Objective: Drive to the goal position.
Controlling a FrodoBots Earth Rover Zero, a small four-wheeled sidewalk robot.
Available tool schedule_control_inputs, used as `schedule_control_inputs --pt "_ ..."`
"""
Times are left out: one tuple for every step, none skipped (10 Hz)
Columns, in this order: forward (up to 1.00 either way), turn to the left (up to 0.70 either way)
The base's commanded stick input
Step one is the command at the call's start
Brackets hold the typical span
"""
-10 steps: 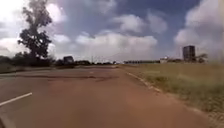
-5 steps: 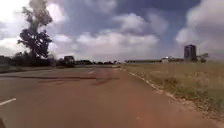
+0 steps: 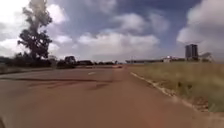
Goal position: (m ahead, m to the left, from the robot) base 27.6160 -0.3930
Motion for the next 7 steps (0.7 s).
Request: schedule_control_inputs --pt "1.0 0.0" --pt "1.0 0.0" --pt "1.0 0.0" --pt "1.0 0.0" --pt "1.0 0.0" --pt "1.0 0.0" --pt "1.0 0.0"
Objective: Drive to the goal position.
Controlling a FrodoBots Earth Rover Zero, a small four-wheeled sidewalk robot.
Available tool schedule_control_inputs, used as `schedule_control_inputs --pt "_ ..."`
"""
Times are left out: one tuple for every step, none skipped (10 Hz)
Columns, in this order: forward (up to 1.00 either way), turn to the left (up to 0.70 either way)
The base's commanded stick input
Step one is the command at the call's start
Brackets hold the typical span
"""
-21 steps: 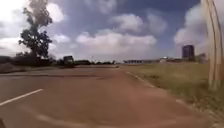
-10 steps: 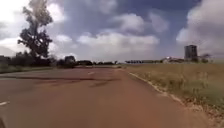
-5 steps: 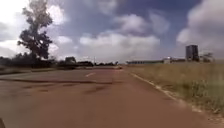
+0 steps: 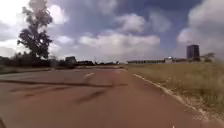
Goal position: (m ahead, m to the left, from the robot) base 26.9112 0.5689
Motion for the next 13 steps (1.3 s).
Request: schedule_control_inputs --pt "1.0 -0.4" --pt "1.0 -0.4" --pt "1.0 -0.37" --pt "1.0 -0.27" --pt "1.0 0.0" --pt "1.0 0.0" --pt "1.0 0.0" --pt "1.0 0.0" --pt "1.0 0.0" --pt "1.0 0.0" --pt "1.0 0.0" --pt "1.0 0.0" --pt "1.0 0.0"
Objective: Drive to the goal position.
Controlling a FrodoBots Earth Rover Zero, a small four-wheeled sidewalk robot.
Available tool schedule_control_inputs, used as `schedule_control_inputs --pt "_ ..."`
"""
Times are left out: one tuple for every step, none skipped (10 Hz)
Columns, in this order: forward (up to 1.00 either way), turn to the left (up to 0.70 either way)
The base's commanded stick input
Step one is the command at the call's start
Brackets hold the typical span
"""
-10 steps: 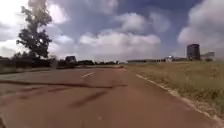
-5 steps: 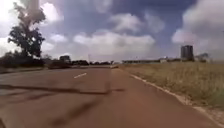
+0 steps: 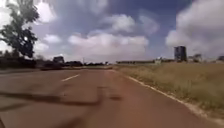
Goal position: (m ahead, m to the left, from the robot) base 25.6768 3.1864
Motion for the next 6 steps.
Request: schedule_control_inputs --pt "1.0 0.0" --pt "1.0 0.0" --pt "1.0 0.0" --pt "1.0 0.0" --pt "1.0 0.0" --pt "1.0 0.0"
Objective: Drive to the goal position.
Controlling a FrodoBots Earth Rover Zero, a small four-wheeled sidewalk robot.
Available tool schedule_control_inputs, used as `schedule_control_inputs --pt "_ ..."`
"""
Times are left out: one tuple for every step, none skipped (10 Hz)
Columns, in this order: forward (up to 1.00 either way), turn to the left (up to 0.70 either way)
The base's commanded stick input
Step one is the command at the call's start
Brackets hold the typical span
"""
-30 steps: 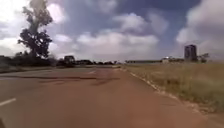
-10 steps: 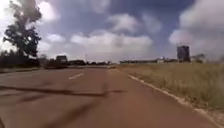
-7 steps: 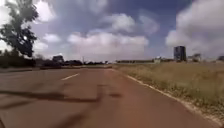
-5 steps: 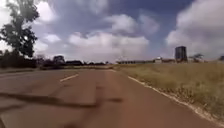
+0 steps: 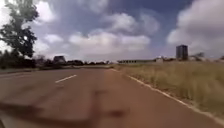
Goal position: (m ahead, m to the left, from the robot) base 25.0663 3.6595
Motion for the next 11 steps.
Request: schedule_control_inputs --pt "1.0 0.0" --pt "1.0 0.0" --pt "1.0 0.0" --pt "1.0 0.0" --pt "1.0 0.0" --pt "1.0 0.0" --pt "1.0 0.0" --pt "1.0 0.0" --pt "1.0 0.0" --pt "1.0 0.0" --pt "1.0 0.0"
